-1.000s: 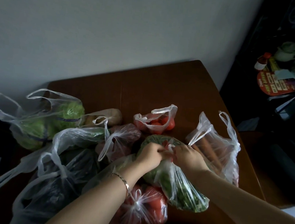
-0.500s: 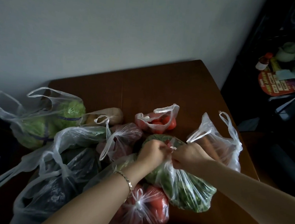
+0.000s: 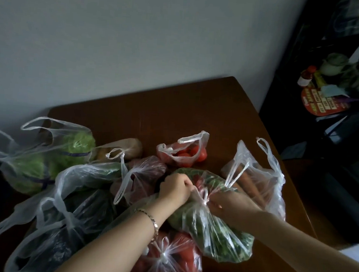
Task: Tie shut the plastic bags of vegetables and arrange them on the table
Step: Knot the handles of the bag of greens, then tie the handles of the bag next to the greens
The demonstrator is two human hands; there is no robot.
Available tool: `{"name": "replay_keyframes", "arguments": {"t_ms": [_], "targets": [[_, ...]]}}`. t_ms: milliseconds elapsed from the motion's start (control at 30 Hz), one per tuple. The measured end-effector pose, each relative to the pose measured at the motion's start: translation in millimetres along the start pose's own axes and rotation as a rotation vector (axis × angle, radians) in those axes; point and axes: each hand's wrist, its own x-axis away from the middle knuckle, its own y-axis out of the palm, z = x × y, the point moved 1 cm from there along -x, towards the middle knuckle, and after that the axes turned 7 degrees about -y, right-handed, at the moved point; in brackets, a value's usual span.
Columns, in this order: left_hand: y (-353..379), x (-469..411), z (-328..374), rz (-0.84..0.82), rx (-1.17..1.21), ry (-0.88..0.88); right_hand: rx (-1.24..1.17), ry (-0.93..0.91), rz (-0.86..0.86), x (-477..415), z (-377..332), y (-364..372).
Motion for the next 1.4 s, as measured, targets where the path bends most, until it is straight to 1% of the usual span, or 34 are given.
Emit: {"name": "replay_keyframes", "arguments": {"t_ms": [33,67,133,167,200,233,267,333,367,400,433,467,500,567,600,633,700,800,900,967,1133,1233,1300,1333,1400], "targets": [[-5.0,2.0,3.8,0.042,-0.004,0.032,-0.033,-0.007,0.077,5.7,-3.4,-13.6],[-7.8,3.5,7.2,0.071,0.030,0.095,-0.075,-0.025,0.192,11.1,-6.4,-28.3],[-8.7,7.5,21.2,0.100,0.074,0.315,-0.132,-0.001,0.502,23.3,-4.1,-58.3],[-6.6,9.2,29.2,0.105,0.035,0.433,-0.135,0.039,0.675,27.3,1.9,-70.6],[-2.5,10.7,39.6,0.110,-0.039,0.533,-0.127,0.107,0.811,29.4,13.3,-80.7],[1.8,12.1,48.7,0.108,-0.146,0.599,-0.102,0.198,0.862,28.8,24.6,-86.7],[5.6,14.8,61.2,0.115,-0.274,0.636,-0.060,0.335,0.812,28.0,37.9,-90.2],[12.6,16.9,81.4,0.190,-0.431,0.685,-0.026,0.612,0.477,24.3,63.9,-83.5],[13.7,17.8,89.3,0.234,-0.419,0.707,-0.026,0.697,0.329,22.9,74.0,-75.7],[14.2,19.2,98.7,0.251,-0.350,0.695,-0.031,0.748,0.233,23.4,84.2,-67.9],[13.6,19.1,104.9,0.246,-0.244,0.660,-0.054,0.755,0.196,23.3,92.8,-60.6],[13.6,19.7,113.0,0.219,-0.155,0.607,-0.102,0.732,0.216,24.8,100.7,-56.8],[12.4,19.8,118.6,0.204,-0.079,0.557,-0.184,0.698,0.276,26.1,105.2,-55.4],[2.1,21.7,130.6,0.250,0.078,0.448,-0.427,0.661,0.455,32.1,108.4,-63.3],[-6.1,22.4,136.3,0.281,0.176,0.371,-0.570,0.641,0.548,35.6,107.4,-69.3],[-15.2,21.2,141.6,0.302,0.299,0.289,-0.664,0.617,0.634,38.8,107.0,-76.4],[-34.0,16.4,150.4,0.305,0.496,0.132,-0.712,0.589,0.735,43.7,103.9,-88.6],[-53.7,12.1,157.6,0.306,0.595,-0.011,-0.723,0.550,0.821,49.5,98.6,-99.6],[-61.7,8.9,157.7,0.233,0.735,-0.220,-0.701,0.511,0.909,58.6,97.3,-104.6],[-68.4,7.6,157.2,0.166,0.804,-0.295,-0.681,0.498,0.936,63.3,97.5,-103.9],[-74.4,13.3,158.7,0.147,0.748,-0.222,-0.651,0.496,0.911,71.4,93.9,-99.0],[-68.3,19.0,155.8,0.175,0.682,-0.103,-0.420,0.398,1.010,79.4,83.7,-101.1],[-61.7,21.5,154.3,0.178,0.654,-0.028,-0.339,0.382,1.037,82.6,74.1,-104.4],[-58.3,22.8,154.9,0.169,0.670,-0.001,-0.369,0.401,1.025,83.0,70.4,-107.6],[-52.5,24.4,156.9,0.132,0.738,0.039,-0.552,0.442,0.963,80.1,68.2,-112.5]]}}
